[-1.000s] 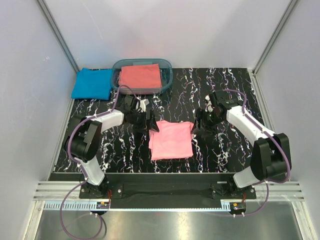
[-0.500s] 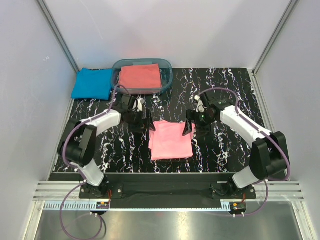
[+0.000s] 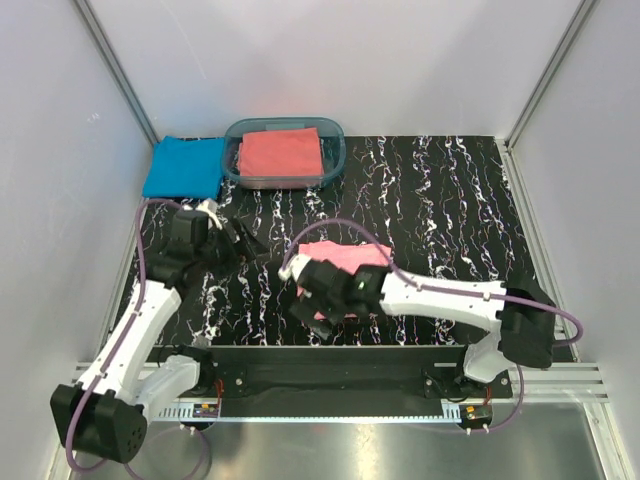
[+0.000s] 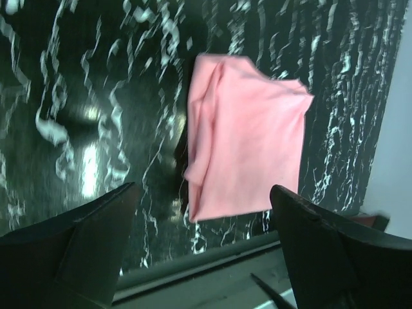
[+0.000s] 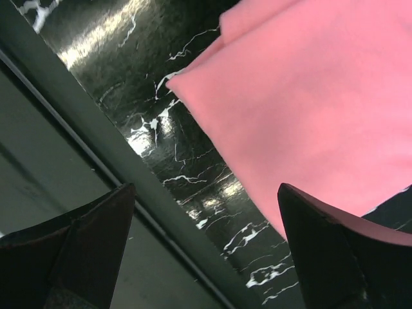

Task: Fold and stack the t-shirts
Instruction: Fold the tshirt, then neatly place the folded tshirt to the corner

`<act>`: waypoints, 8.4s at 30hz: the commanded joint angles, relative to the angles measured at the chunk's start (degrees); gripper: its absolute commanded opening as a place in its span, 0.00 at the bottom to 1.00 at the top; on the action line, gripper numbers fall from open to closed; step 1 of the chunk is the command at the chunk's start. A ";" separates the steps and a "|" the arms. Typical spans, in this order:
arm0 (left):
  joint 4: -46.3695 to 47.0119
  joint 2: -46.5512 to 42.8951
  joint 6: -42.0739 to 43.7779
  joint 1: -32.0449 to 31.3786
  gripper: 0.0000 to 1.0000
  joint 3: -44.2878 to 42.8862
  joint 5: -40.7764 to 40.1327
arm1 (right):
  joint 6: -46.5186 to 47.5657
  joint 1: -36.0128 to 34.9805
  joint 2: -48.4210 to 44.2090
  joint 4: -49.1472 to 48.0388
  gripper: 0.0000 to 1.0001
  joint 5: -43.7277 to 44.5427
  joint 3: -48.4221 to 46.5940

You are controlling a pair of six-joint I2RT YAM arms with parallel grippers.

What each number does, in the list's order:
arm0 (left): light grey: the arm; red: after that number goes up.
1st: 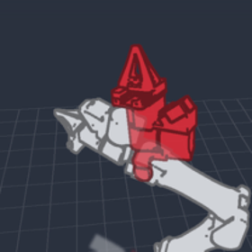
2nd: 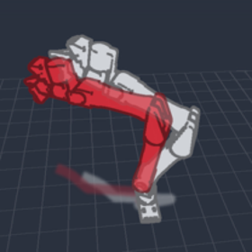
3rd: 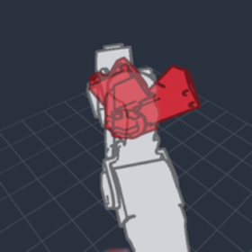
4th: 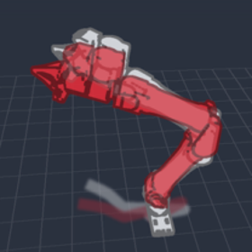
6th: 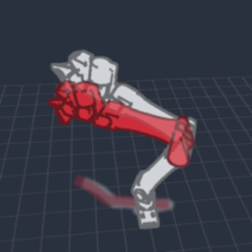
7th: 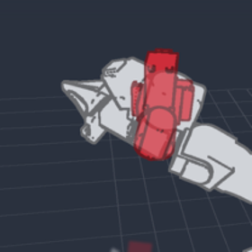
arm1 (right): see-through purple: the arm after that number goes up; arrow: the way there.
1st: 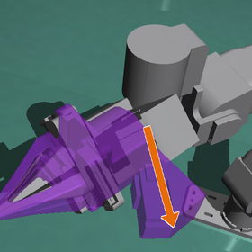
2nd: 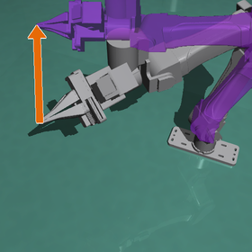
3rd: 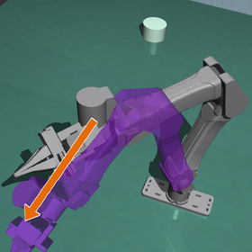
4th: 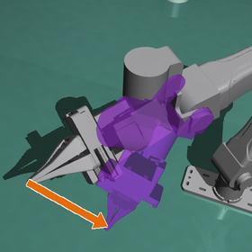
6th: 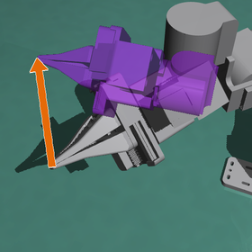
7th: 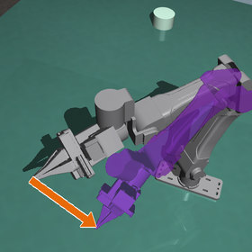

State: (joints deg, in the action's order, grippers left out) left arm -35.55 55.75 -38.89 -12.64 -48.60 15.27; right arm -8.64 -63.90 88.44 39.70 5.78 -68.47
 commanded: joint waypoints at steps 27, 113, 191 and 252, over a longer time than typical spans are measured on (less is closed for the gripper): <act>-29.67 -15.06 -15.69 1.48 0.94 1.84 -17.03 | 18.66 -19.77 23.71 -27.31 0.66 37.99 9.14; 34.32 57.63 -22.13 -9.24 0.32 -10.63 14.71 | 19.28 -4.13 -2.40 -20.10 0.12 22.17 6.07; 10.24 51.99 63.07 8.77 0.00 -57.30 -33.99 | -2.34 3.60 -27.27 19.98 1.00 24.45 -4.66; 30.97 83.73 58.59 22.31 0.00 -79.72 -23.25 | 0.91 20.57 -11.45 13.29 1.00 13.47 -5.28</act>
State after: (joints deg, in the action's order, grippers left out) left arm -11.99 138.47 21.74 9.65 -124.75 -3.36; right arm -7.33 -44.45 76.53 54.24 19.79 -72.40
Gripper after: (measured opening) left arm 0.058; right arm 0.994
